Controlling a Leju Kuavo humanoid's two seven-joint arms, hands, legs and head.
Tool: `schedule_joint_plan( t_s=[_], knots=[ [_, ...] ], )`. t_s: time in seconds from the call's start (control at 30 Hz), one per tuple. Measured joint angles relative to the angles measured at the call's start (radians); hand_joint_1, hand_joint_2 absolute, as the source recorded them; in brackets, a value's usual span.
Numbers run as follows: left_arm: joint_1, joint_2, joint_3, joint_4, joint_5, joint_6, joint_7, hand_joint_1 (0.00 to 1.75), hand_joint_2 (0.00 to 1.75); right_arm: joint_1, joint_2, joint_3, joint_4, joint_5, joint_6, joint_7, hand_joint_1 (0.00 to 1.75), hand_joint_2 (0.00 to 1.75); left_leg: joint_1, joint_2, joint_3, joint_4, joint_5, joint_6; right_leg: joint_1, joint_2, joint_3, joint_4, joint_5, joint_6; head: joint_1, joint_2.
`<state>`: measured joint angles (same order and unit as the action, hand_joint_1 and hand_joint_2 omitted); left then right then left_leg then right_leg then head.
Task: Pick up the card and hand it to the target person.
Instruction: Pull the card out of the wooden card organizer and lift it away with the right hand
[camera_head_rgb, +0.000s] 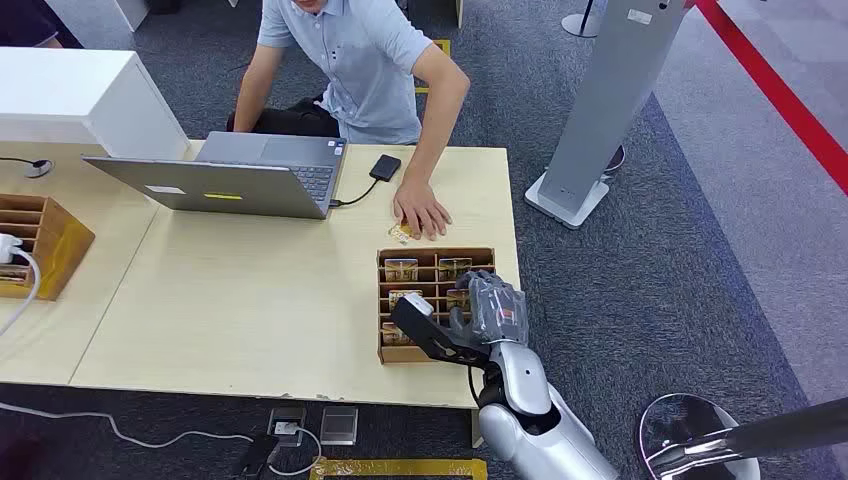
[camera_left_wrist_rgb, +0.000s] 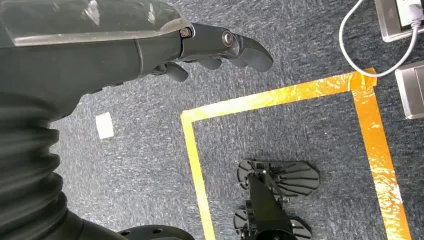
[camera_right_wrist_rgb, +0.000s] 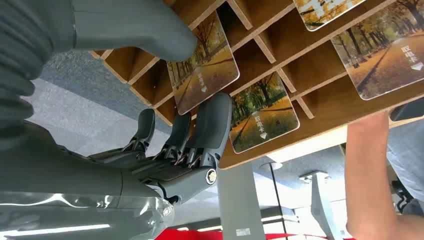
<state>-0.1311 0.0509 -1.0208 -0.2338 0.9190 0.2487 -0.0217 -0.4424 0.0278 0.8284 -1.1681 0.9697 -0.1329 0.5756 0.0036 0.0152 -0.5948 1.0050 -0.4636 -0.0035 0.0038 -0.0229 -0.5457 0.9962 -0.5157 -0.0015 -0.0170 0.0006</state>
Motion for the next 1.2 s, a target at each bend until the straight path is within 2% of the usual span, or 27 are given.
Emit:
schedule_joint_plan(
  t_s=[0.47, 0.87, 0.97, 1.1, 1.2],
  knots=[
    [-0.002, 0.000, -0.010, 0.000, -0.006, 0.000, 0.001, 0.00, 1.75, -0.005, 0.001, 0.003, 0.031, -0.007, 0.000, 0.002, 0.65, 1.75, 0.000, 0.000, 0.000, 0.000, 0.000, 0.000, 0.000, 0.000, 0.000, 0.000, 0.000, 0.000, 0.000, 0.000],
    [-0.001, 0.000, -0.011, 0.000, -0.006, 0.004, -0.001, 0.00, 1.75, -0.020, 0.011, 0.004, 0.058, -0.027, -0.012, -0.007, 0.79, 1.75, 0.000, 0.000, 0.000, 0.000, 0.000, 0.000, 0.000, 0.000, 0.000, 0.000, 0.000, 0.000, 0.000, 0.000],
    [-0.001, 0.000, -0.011, 0.000, -0.006, 0.004, -0.001, 0.00, 1.75, -0.023, 0.013, 0.004, 0.063, -0.027, -0.017, -0.009, 0.92, 1.75, 0.000, 0.000, 0.000, 0.000, 0.000, 0.000, 0.000, 0.000, 0.000, 0.000, 0.000, 0.000, 0.000, 0.000],
    [-0.002, 0.000, -0.011, 0.000, -0.007, 0.004, -0.001, 0.00, 1.75, -0.026, 0.014, 0.004, 0.069, -0.028, -0.019, -0.011, 1.38, 1.75, 0.000, 0.000, 0.000, 0.000, 0.000, 0.000, 0.000, 0.000, 0.000, 0.000, 0.000, 0.000, 0.000, 0.000],
    [-0.002, 0.000, -0.011, 0.000, -0.007, 0.003, -0.001, 0.00, 1.75, -0.027, 0.015, 0.004, 0.074, -0.031, -0.019, -0.012, 1.38, 1.75, 0.000, 0.000, 0.000, 0.000, 0.000, 0.000, 0.000, 0.000, 0.000, 0.000, 0.000, 0.000, 0.000, 0.000]
  ],
)
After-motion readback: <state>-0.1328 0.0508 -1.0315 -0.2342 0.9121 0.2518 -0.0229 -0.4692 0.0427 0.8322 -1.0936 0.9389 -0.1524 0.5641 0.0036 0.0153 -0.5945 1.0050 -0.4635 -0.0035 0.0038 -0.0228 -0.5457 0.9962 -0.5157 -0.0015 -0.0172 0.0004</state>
